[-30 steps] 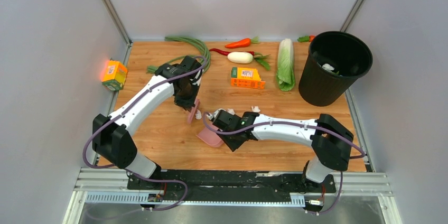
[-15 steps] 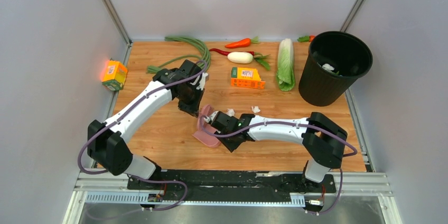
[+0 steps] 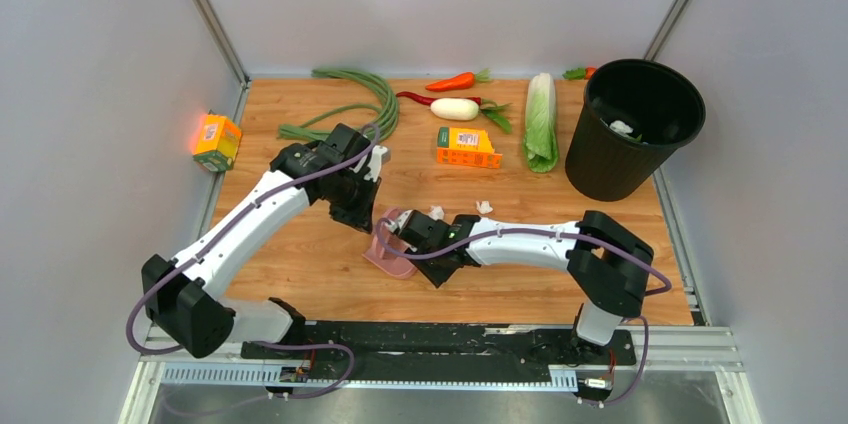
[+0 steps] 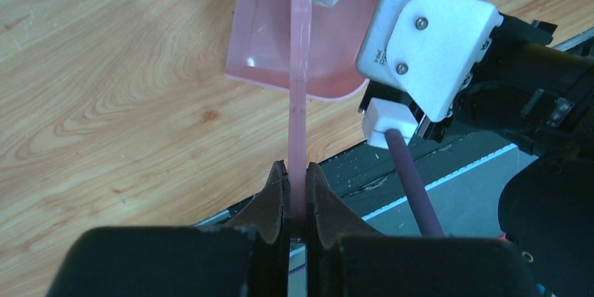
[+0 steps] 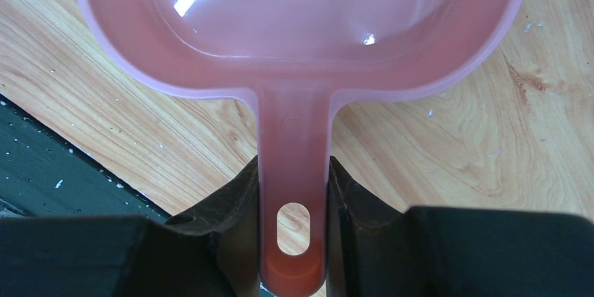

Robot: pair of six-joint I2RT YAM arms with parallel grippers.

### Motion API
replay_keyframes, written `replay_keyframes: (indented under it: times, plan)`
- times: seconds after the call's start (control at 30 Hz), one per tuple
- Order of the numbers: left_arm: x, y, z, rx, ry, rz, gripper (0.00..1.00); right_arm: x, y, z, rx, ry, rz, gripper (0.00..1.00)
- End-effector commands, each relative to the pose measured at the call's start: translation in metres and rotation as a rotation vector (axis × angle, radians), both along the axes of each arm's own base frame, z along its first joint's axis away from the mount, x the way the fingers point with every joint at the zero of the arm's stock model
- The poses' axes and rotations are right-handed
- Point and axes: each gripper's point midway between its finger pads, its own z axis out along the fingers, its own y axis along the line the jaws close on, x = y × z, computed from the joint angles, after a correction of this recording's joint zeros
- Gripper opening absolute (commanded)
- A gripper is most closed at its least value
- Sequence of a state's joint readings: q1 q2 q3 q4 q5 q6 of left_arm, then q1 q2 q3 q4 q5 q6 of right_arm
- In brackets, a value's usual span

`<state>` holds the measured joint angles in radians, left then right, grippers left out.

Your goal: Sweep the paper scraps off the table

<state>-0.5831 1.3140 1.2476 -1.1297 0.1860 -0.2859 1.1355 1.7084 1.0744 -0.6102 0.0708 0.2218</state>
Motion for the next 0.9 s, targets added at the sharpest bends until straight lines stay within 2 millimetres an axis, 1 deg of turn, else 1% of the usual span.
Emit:
replay_keyframes:
  times: [0.0, 0.03, 0.07, 0.2, 0.3, 0.47, 0.5, 0.53, 0.7, 0.73, 0.83, 0.87]
  plan:
    - [-0.005, 0.008, 0.011, 0.006, -0.042, 0.008, 0.0, 0.012, 0.016, 0.009, 0.045, -0.036, -0.004, 0.0]
    - [-0.004, 0.011, 0.014, 0.015, -0.058, 0.017, 0.0, 0.012, 0.017, 0.01, 0.049, -0.036, -0.009, 0.0]
    - [0.0, 0.02, 0.018, 0.043, -0.098, 0.047, 0.0, 0.013, 0.017, 0.011, 0.05, -0.038, -0.013, 0.0]
    - [0.007, 0.042, 0.028, 0.125, -0.183, 0.091, 0.0, 0.016, 0.021, 0.019, 0.072, -0.05, -0.039, 0.0]
    - [0.004, 0.047, 0.034, 0.128, -0.208, 0.109, 0.0, 0.019, 0.024, 0.024, 0.085, -0.06, -0.064, 0.0]
    - [-0.003, 0.04, 0.038, 0.055, -0.222, 0.09, 0.0, 0.018, 0.033, 0.031, 0.126, -0.051, -0.084, 0.0]
    - [-0.007, 0.035, 0.038, 0.022, -0.206, 0.075, 0.0, 0.018, 0.036, 0.033, 0.134, -0.048, -0.086, 0.0]
    - [-0.008, 0.033, 0.039, 0.01, -0.207, 0.067, 0.0, 0.016, 0.039, 0.033, 0.139, -0.046, -0.083, 0.0]
    - [-0.014, 0.03, 0.037, -0.018, -0.193, 0.047, 0.0, 0.012, 0.052, 0.035, 0.146, -0.061, -0.086, 0.0]
    - [-0.017, 0.026, 0.039, -0.044, -0.188, 0.034, 0.0, 0.01, 0.054, 0.036, 0.145, -0.072, -0.087, 0.0]
    - [-0.02, 0.02, 0.061, -0.117, -0.231, 0.031, 0.0, 0.009, 0.06, 0.037, 0.152, -0.098, -0.11, 0.0]
    - [-0.022, 0.021, 0.067, -0.132, -0.245, 0.039, 0.0, 0.009, 0.062, 0.039, 0.157, -0.101, -0.115, 0.0]
